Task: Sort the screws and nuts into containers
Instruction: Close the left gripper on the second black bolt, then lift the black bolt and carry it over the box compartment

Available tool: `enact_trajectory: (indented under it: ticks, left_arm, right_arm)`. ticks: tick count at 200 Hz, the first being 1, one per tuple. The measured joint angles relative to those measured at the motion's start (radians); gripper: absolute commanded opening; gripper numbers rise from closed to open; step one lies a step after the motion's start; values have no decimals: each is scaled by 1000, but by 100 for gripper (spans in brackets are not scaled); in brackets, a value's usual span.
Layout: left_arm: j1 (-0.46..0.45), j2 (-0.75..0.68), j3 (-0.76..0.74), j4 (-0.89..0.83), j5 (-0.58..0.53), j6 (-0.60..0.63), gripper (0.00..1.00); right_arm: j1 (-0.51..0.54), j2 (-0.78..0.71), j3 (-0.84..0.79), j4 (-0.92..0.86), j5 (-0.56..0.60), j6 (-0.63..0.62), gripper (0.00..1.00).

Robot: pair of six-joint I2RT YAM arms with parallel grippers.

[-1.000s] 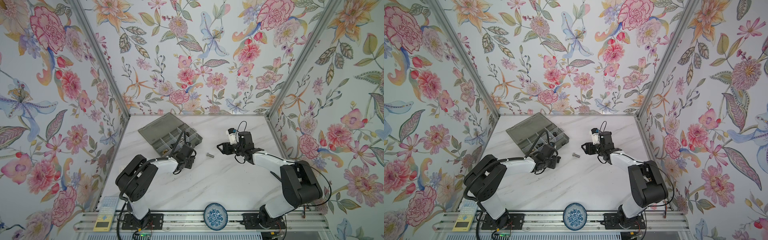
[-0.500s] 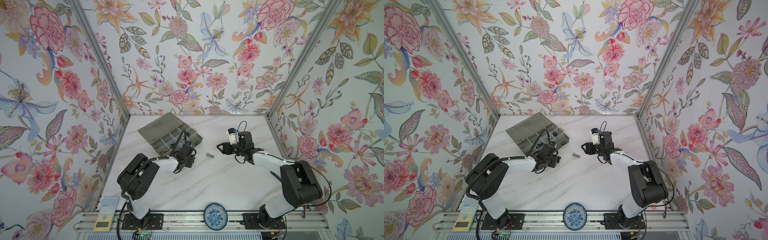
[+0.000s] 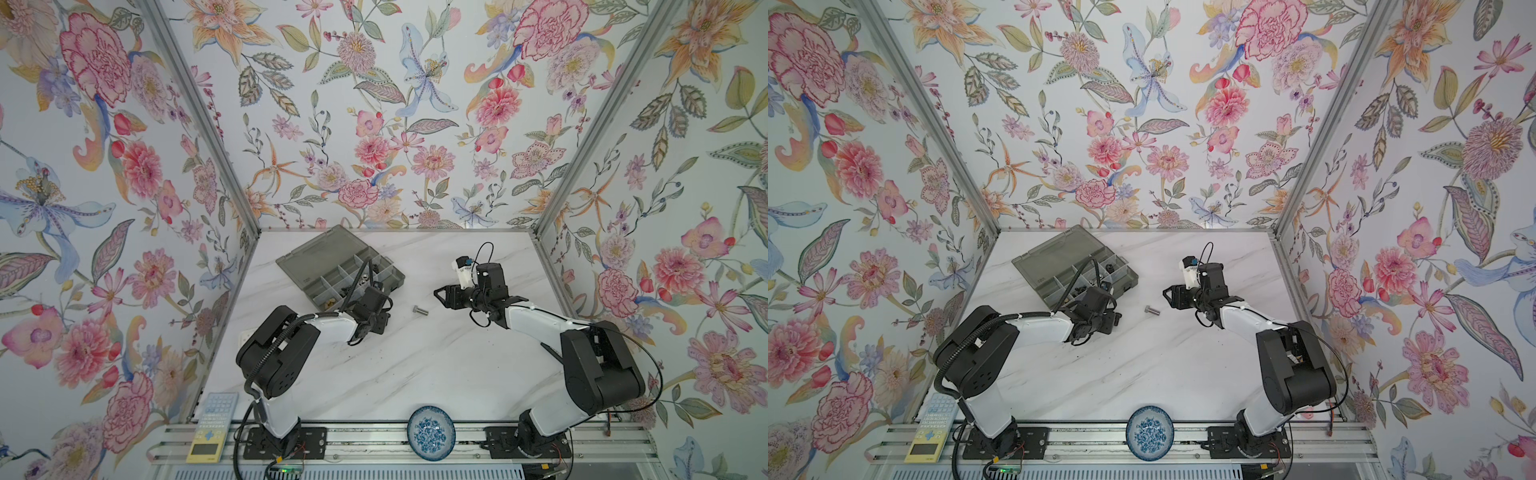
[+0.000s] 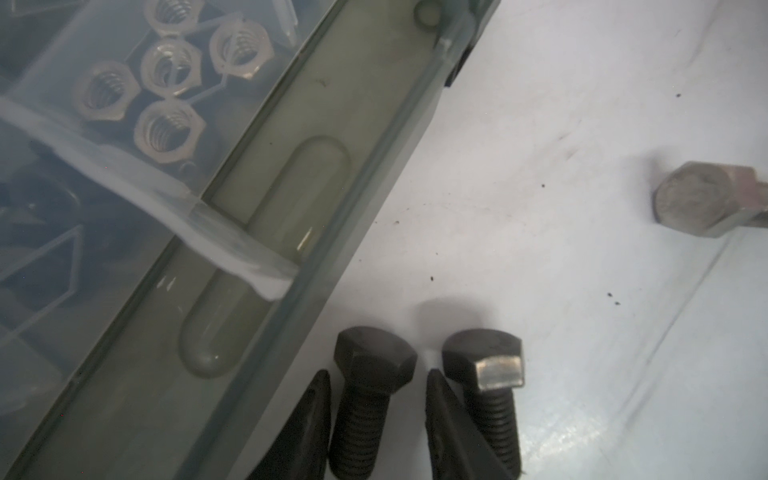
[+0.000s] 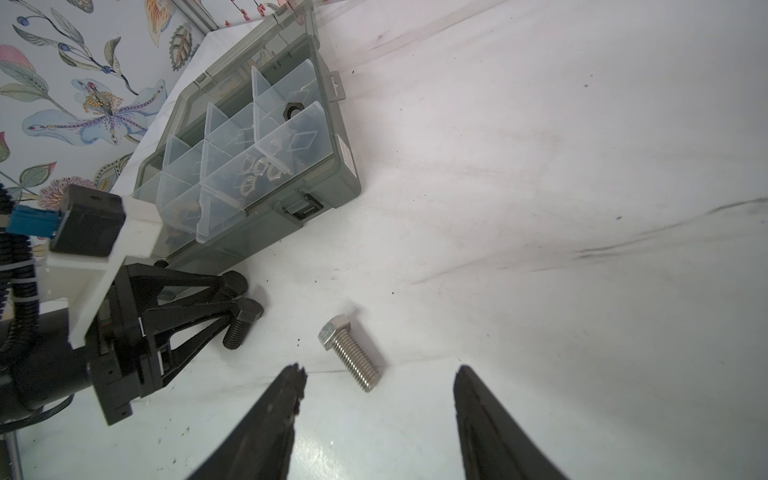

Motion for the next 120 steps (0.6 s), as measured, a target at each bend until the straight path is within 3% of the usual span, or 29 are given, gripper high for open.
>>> enact_trajectory:
  ticks: [30,50,120]
  left_arm:
    - [0,0,-1,4,3,2,10]
    - [0,0,-1,10,7,-5,0]
    - [0,-43,-13,-4,57,-8,0]
  right_arm:
    - [-2,0,0,0,0,0,61]
    - [-5,0,0,0,0,0,61]
    - [-7,0,0,0,0,0,61]
